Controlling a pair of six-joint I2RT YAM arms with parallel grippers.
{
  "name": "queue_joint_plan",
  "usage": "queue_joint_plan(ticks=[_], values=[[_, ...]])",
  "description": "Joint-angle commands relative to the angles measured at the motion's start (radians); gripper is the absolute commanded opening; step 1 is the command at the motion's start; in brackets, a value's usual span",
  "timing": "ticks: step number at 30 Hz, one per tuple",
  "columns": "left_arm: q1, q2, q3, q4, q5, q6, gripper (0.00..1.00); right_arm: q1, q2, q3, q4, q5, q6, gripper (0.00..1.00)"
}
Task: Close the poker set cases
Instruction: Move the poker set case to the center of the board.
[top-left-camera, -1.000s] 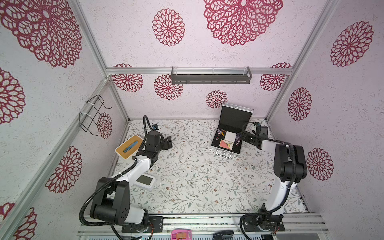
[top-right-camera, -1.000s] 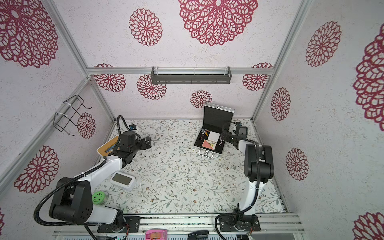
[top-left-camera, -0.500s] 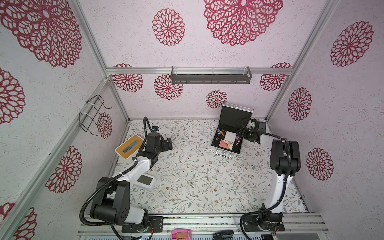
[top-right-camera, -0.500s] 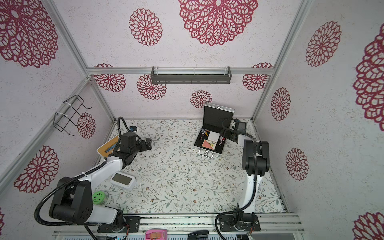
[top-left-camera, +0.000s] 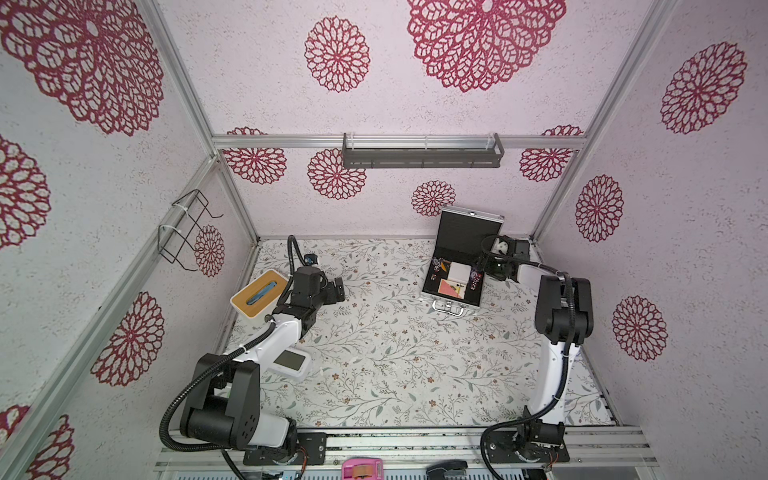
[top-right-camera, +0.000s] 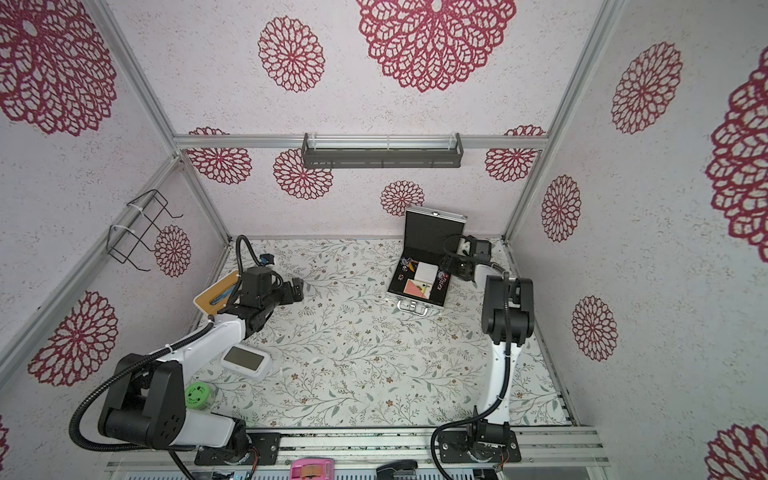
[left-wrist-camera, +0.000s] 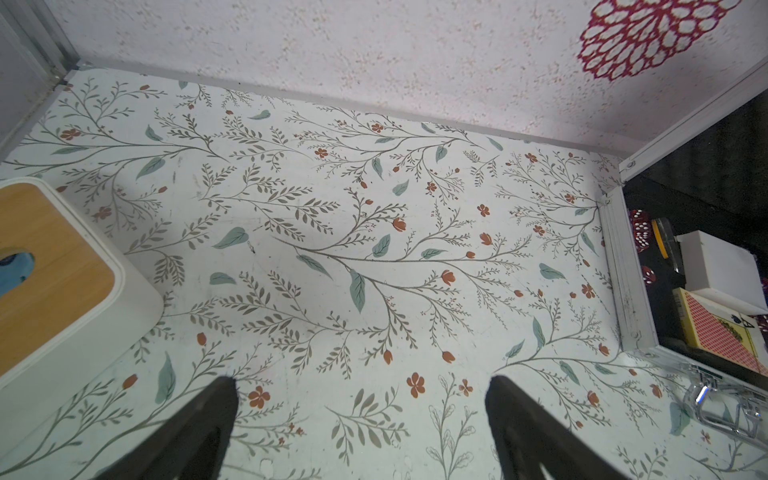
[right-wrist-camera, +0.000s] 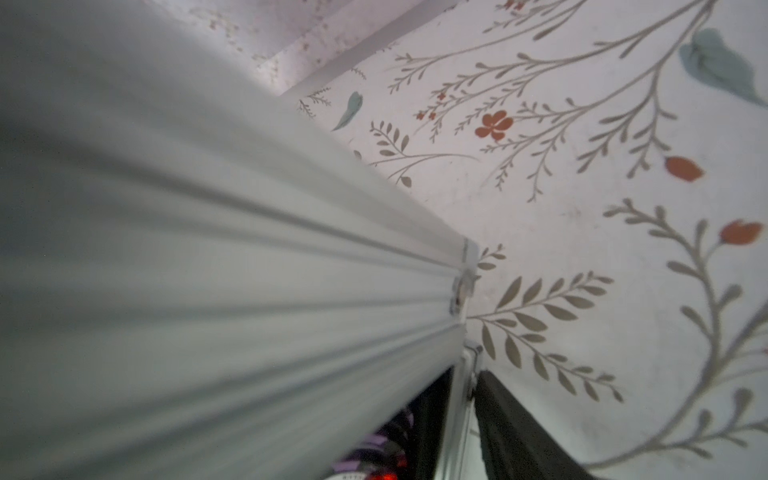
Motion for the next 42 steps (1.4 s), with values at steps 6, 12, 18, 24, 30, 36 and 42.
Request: queue_joint_plan(ticks=[6,12,18,24,30,36,42], values=[[-0.005,0.008,-0.009,0.025,0.009,-0.008,0.97,0.080,0.013,0.101,-0.075,-0.099,-0.084,0.71],[-0.005,-0.001,-0.015,0.019,0.009,-0.006,0.97,0.136,0.028,0.136,-0.094,-0.123,-0.091,0.71],[-0.005,-0.009,-0.016,0.014,0.008,-0.008,0.97,0.187,0.031,0.144,-0.108,-0.127,-0.095,0.71],[-0.008,-0.012,-0.020,0.017,0.015,-0.014,0.97,0.234,0.030,0.135,-0.114,-0.137,-0.095,0.71],[-0.033,-0.010,-0.010,0.015,0.028,-0.025,0.97,0.256,-0.004,0.090,-0.096,-0.126,-0.094,0.71],[-0.083,0.007,0.001,0.012,0.016,-0.029,0.97,0.219,-0.105,-0.015,-0.067,-0.064,-0.114,0.74],[-0.112,0.036,0.009,0.025,0.011,-0.037,0.97,0.181,-0.152,-0.074,-0.038,-0.067,-0.130,0.77]])
